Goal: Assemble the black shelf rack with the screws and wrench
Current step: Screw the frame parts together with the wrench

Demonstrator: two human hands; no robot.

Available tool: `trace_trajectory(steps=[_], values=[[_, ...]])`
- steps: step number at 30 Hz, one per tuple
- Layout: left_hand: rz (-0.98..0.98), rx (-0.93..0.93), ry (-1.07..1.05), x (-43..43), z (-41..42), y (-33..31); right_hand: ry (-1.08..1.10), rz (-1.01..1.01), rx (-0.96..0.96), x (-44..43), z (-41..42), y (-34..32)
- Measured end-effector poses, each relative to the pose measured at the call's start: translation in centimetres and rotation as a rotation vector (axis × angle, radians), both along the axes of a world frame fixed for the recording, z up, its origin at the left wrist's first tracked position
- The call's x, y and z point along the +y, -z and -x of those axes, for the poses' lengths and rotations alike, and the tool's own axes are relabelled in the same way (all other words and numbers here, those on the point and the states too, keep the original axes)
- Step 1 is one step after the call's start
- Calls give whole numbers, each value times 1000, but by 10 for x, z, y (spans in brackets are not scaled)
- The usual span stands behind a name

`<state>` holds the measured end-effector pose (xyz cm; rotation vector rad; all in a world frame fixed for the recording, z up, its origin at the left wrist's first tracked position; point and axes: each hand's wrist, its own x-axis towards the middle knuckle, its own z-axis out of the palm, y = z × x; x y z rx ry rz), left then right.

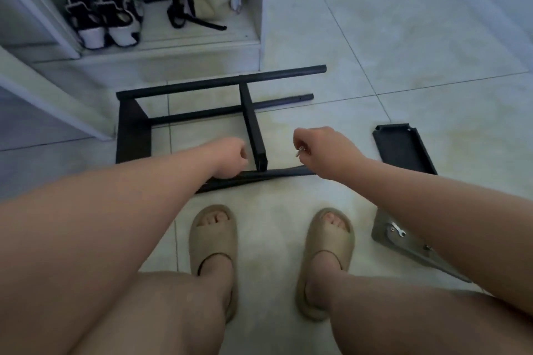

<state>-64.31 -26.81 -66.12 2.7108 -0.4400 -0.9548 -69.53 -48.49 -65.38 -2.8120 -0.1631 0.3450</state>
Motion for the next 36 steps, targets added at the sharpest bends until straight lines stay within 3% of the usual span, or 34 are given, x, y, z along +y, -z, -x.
trace_trajectory(steps=[3, 7, 11, 19, 29, 36], values=[[-3, -20, -84, 18, -24, 21, 0, -16, 91, 17, -15, 23], [12, 87, -104, 16, -36, 68, 5, -81, 164, 24, -28, 63], [25, 157, -12, 8, -35, 114, 77, -236, 128, 25, -35, 97], [32, 57, 29, 9, -38, 170, 235, -565, 83, 26, -21, 148], [218, -35, 5, 21, -20, 142, 335, -774, 51, 28, 9, 131], [293, -66, -23, 28, -15, 128, 252, -761, 5, 36, 13, 125]])
